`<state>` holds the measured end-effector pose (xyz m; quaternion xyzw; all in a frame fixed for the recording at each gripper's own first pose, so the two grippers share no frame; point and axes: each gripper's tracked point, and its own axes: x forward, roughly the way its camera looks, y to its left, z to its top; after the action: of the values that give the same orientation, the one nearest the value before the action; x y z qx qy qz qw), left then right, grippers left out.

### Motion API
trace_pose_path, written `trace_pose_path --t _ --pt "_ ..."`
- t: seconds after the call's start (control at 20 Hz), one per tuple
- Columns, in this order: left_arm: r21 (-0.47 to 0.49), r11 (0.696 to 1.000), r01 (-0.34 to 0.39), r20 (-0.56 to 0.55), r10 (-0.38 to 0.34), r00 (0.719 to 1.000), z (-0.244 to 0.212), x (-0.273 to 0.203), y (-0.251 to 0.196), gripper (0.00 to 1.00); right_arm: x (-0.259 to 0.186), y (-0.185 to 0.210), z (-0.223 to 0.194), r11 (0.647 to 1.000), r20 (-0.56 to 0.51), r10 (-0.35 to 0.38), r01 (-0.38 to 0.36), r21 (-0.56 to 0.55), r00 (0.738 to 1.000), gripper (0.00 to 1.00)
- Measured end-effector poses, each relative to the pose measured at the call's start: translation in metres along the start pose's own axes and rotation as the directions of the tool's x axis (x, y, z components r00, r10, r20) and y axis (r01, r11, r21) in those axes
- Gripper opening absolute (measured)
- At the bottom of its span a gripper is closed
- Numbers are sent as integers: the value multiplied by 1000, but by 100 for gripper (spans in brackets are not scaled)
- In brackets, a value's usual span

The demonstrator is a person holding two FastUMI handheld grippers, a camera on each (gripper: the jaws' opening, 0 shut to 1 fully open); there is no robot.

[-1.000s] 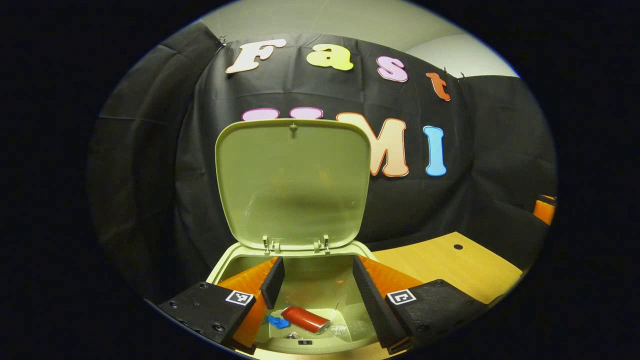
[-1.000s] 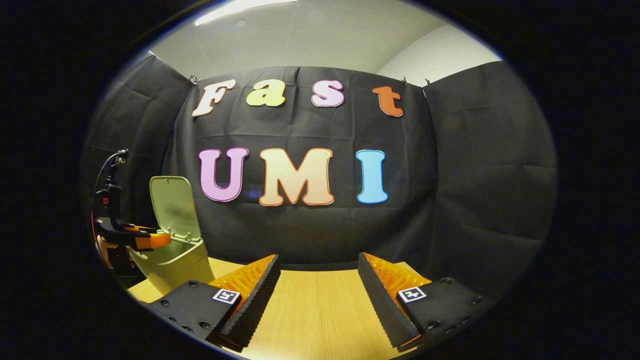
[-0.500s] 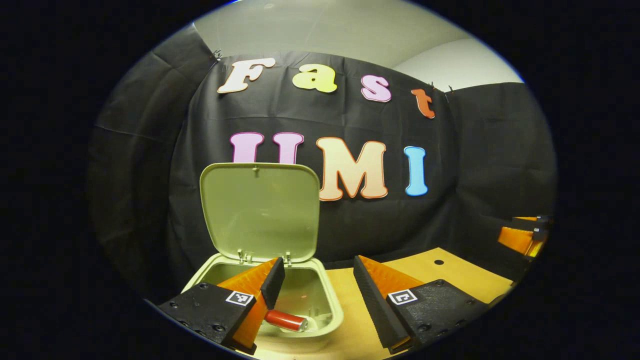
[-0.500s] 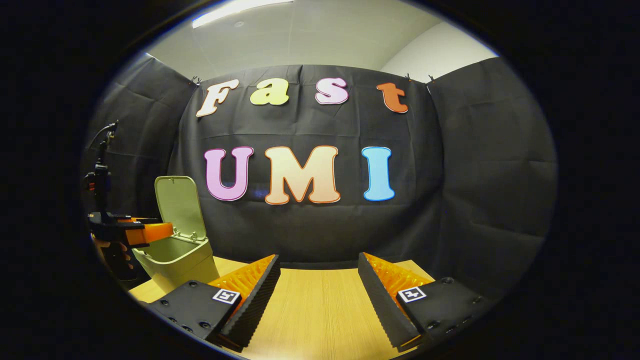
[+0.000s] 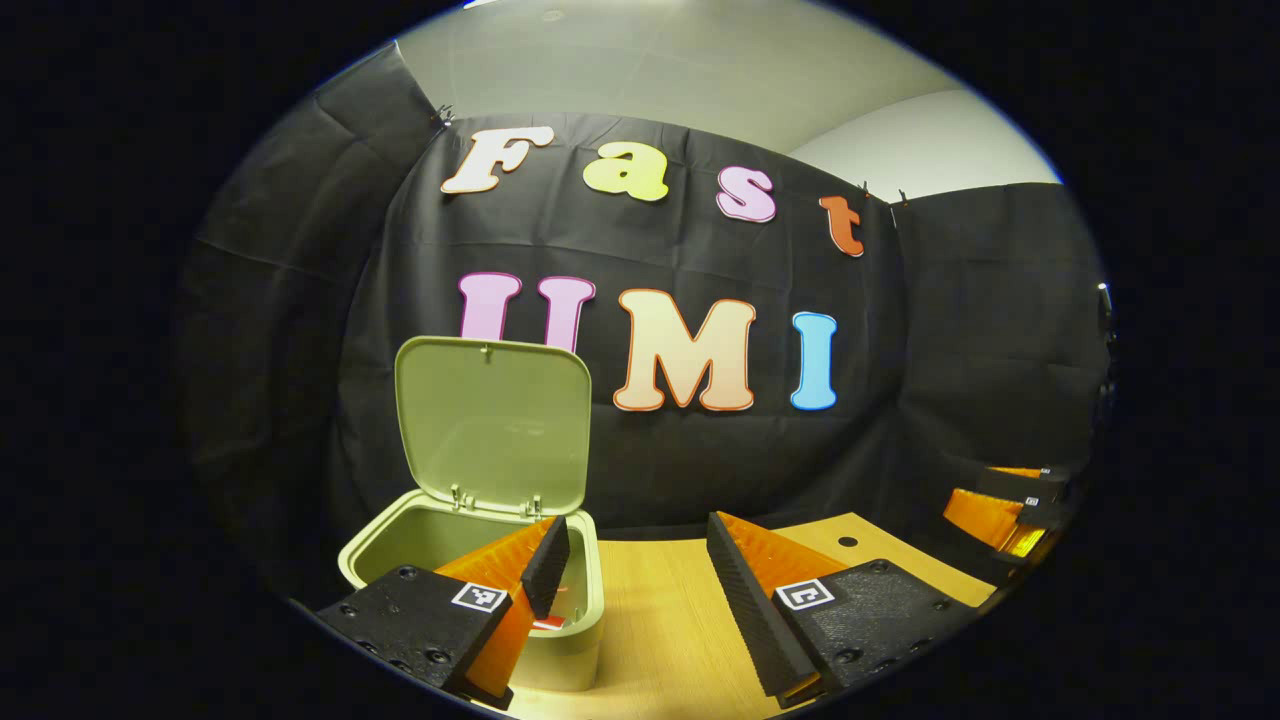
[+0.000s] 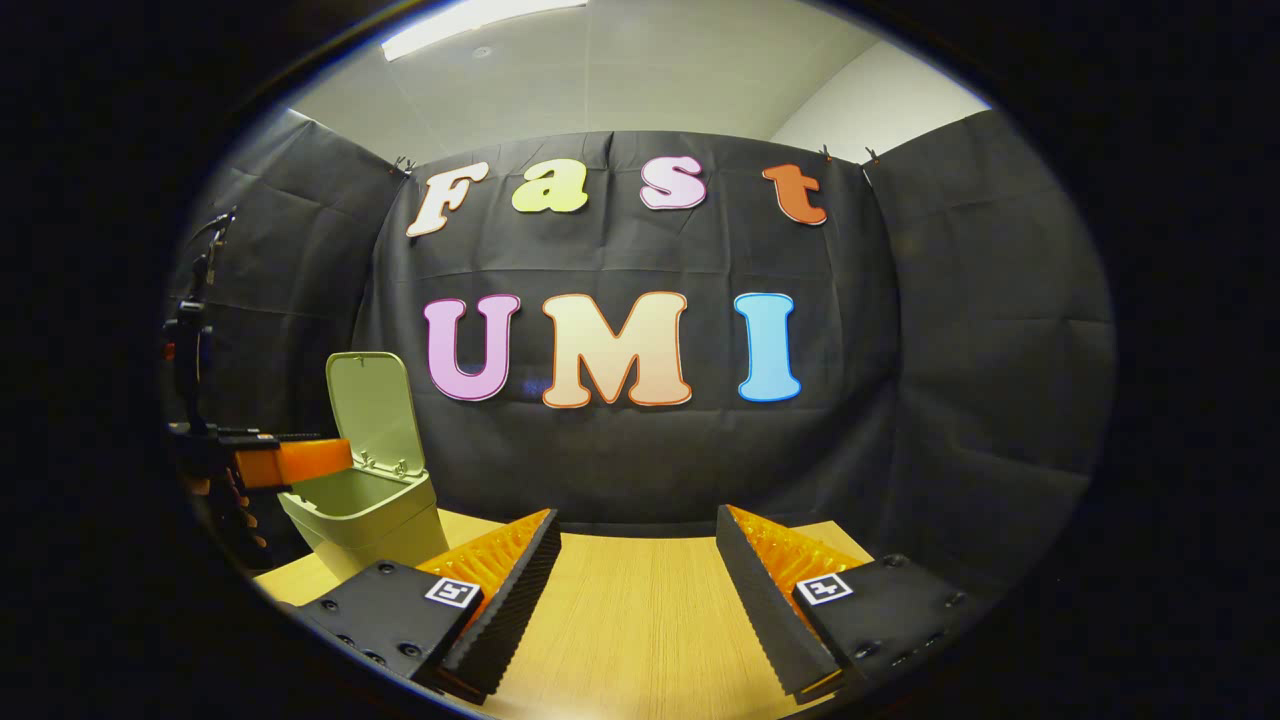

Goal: Press the lid of the desktop garbage bin to open it, pick up the crumpled paper on the desktop and throw it into the bin, then pick up the pop can on the desktop and drop it into the bin, and finally close the garbage bin lid.

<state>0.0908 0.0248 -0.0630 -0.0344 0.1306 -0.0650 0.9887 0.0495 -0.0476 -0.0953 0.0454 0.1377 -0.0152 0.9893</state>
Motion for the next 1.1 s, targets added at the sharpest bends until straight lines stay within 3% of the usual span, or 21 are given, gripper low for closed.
trace_pose_path --t 0.2,0.35,0.55,1.1 --pt "17 1000 -21 47 21 999 37 6 14 83 -14 -13 -4 1000 2 -9 9 8 1000 98" --pt "80 995 -56 118 47 992 74 21 34 81 -18 -16 -4 1000 4 -17 17 9 1000 98" --pt "126 990 -59 161 38 986 112 50 52 81 -21 -20 0 999 15 -38 38 6 999 98" --pt "212 975 -70 127 43 991 128 136 98 82 -39 -42 -1 990 11 -138 138 10 990 99"
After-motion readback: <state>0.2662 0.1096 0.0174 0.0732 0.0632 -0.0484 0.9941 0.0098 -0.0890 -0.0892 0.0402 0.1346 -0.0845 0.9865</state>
